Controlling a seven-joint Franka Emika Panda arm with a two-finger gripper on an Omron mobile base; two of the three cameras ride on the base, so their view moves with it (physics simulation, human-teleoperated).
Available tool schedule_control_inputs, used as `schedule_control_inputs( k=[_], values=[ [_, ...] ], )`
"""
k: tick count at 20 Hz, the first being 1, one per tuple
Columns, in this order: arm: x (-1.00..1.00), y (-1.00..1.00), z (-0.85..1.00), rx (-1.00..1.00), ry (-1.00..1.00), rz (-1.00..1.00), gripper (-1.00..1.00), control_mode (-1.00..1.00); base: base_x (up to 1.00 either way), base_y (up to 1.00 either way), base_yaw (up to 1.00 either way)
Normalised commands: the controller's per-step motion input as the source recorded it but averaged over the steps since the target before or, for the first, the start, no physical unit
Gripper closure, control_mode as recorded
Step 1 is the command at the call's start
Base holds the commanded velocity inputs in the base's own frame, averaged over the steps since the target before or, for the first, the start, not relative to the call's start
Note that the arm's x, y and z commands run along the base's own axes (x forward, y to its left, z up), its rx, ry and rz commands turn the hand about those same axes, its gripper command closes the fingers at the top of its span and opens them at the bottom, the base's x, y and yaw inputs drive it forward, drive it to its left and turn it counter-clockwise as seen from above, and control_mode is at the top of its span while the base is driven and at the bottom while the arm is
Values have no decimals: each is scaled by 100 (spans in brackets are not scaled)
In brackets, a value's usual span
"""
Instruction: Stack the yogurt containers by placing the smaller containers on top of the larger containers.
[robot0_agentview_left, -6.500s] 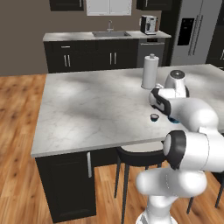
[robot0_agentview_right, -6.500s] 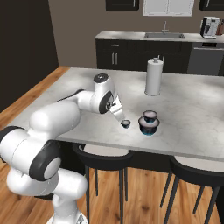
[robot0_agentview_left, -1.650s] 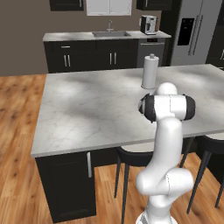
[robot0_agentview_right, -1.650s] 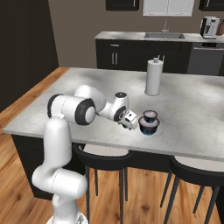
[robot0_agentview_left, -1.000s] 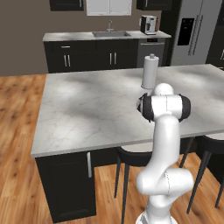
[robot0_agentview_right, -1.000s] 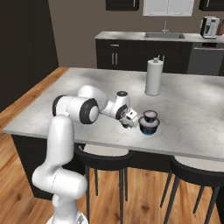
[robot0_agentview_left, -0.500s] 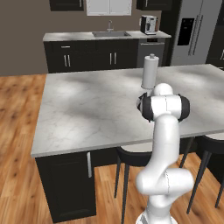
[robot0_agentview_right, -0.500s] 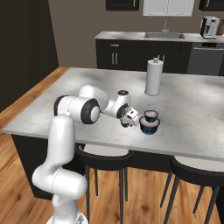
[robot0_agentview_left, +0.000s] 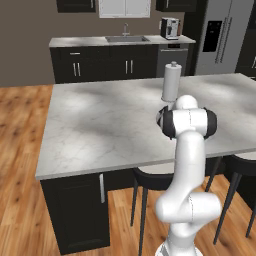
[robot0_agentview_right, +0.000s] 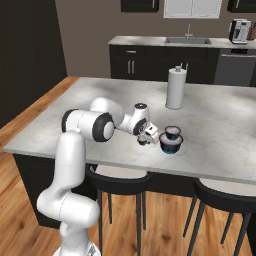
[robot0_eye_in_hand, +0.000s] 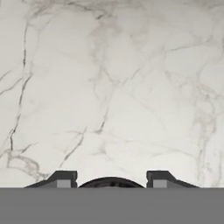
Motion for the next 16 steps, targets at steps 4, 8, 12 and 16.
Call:
schedule_control_inputs(
  k=[4,8,12,16],
  values=[
    [-28,0,19,0,-5,0,100,-100,0,0,0],
    [-27,8,29,0,-8,0,100,-100,0,0,0],
    [-7,32,25,0,-7,0,100,-100,0,0,0],
    [-10,41,29,0,-2,0,100,-100,0,0,0]
  ],
)
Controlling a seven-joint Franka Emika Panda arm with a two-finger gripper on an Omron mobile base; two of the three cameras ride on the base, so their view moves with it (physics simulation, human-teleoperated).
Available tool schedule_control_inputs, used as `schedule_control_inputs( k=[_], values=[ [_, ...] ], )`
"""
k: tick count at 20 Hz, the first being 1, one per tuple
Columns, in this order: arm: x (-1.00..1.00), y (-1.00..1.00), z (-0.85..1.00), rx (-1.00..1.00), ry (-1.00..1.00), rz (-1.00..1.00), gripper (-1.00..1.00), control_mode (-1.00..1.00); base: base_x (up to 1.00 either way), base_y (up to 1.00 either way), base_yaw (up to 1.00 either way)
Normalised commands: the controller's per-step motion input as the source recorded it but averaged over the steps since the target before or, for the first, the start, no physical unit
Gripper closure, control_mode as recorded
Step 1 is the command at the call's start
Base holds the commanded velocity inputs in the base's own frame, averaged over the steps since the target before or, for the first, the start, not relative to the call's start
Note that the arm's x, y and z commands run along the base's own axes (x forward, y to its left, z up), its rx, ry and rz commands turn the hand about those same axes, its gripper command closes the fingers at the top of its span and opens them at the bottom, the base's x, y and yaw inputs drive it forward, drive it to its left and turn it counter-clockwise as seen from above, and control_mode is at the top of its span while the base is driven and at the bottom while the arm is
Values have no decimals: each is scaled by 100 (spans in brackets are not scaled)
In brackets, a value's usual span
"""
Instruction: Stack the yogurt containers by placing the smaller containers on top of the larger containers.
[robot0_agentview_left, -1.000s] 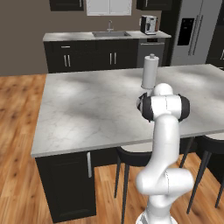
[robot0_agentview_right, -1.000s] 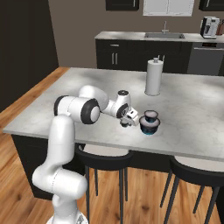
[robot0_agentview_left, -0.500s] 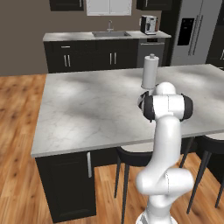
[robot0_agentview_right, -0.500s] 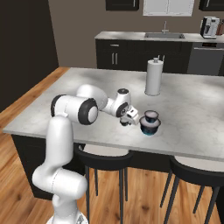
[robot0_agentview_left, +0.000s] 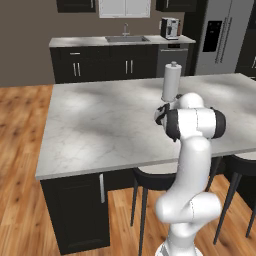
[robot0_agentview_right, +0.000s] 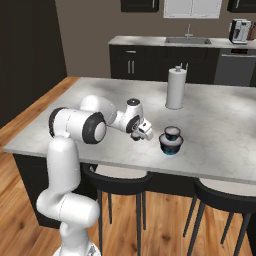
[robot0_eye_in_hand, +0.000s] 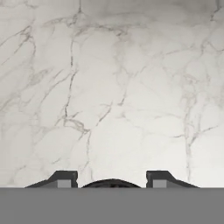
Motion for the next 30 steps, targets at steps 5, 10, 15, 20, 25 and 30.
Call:
schedule_control_inputs(
  k=[5,10,15,20,25,30],
  values=[
    [-43,25,53,0,-2,0,100,-100,0,0,0],
    [-67,1,72,0,-5,-1,100,-100,0,0,0],
    [-51,0,78,3,-3,0,100,-100,0,0,0],
    [-34,-1,72,5,0,-2,100,-100,0,0,0],
    [-17,-13,59,4,0,-5,100,-100,0,0,0],
    [-19,-33,46,4,3,-10,100,-100,0,0,0]
  ],
)
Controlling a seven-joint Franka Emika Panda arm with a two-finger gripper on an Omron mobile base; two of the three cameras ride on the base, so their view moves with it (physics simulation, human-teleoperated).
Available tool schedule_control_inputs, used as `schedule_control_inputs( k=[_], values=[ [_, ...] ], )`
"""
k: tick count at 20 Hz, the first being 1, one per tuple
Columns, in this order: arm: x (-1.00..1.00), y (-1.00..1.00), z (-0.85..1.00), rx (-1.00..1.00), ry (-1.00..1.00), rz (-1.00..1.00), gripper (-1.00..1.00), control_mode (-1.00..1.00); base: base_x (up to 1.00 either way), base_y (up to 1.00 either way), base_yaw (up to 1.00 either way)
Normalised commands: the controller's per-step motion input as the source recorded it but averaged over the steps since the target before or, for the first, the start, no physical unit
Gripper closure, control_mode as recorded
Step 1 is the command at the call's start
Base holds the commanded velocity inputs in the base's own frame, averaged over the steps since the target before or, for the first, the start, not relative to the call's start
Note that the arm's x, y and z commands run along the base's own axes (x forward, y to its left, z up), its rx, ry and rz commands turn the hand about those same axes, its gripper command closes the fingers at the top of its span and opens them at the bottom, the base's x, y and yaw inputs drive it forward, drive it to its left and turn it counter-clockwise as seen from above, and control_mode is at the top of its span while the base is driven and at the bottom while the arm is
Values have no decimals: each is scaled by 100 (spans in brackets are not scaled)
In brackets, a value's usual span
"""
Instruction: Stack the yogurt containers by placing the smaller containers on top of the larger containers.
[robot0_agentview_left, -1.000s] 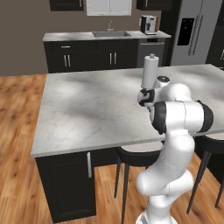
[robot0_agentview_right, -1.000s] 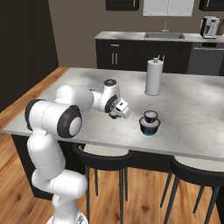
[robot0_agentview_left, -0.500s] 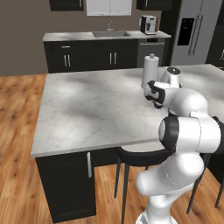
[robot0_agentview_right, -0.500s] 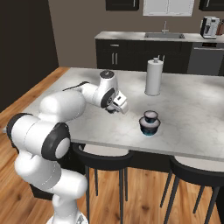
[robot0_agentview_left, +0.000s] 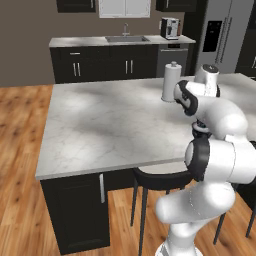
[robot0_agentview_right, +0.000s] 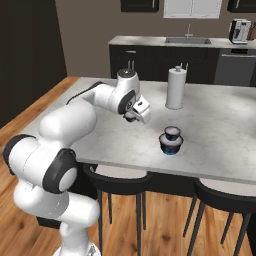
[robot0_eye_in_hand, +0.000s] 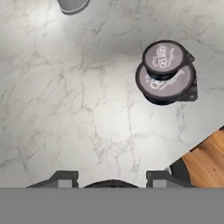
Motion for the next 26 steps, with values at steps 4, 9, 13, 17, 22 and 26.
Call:
schedule_control_inputs(
  k=[4,9,13,17,22,26],
  values=[
    [-19,-43,19,1,6,-13,100,-100,0,0,0],
    [-11,-38,3,0,7,-12,100,-100,0,0,0],
    [0,-24,0,0,2,-8,100,-100,0,0,0],
    [0,-19,0,0,0,-6,100,-100,0,0,0],
    [0,-23,-3,0,0,-4,100,-100,0,0,0],
    [0,-27,-11,0,0,-2,100,-100,0,0,0]
  ],
)
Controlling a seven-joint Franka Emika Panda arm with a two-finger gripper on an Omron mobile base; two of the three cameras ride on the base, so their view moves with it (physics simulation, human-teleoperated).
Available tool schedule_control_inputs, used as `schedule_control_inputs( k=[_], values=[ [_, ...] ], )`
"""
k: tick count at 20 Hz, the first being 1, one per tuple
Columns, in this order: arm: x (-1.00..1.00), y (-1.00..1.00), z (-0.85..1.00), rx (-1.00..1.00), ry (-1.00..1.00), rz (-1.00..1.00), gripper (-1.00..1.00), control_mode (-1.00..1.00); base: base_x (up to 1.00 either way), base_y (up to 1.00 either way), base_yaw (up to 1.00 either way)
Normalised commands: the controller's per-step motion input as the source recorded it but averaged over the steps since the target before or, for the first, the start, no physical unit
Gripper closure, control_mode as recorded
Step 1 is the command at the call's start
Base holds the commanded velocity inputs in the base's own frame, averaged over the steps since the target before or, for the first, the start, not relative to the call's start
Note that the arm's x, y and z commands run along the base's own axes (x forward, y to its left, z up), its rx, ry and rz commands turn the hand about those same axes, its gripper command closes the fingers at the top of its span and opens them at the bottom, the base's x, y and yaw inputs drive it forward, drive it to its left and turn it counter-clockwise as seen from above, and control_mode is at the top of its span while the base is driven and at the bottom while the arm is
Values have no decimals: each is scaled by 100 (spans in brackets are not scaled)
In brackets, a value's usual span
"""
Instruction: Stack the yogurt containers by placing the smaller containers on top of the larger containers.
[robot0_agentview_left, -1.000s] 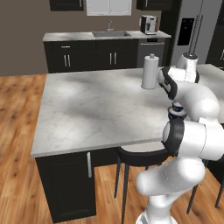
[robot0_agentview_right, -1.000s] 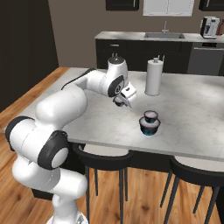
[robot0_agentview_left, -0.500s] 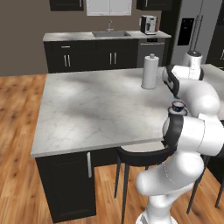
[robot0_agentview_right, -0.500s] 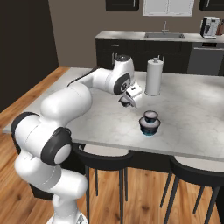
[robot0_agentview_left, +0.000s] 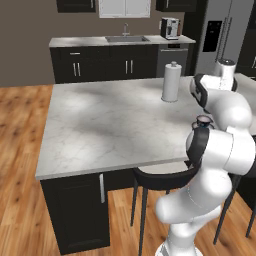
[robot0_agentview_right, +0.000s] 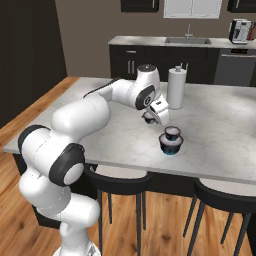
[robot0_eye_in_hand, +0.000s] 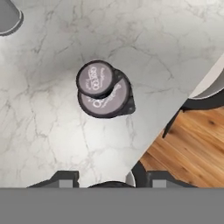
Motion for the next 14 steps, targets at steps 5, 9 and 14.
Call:
schedule_control_inputs(
  k=[5,9,14],
  values=[
    [0,-24,-9,0,0,-1,100,-100,0,0,0],
    [2,-7,-8,0,0,0,100,-100,0,0,0],
    [10,0,-4,0,0,0,100,-100,0,0,0]
  ],
)
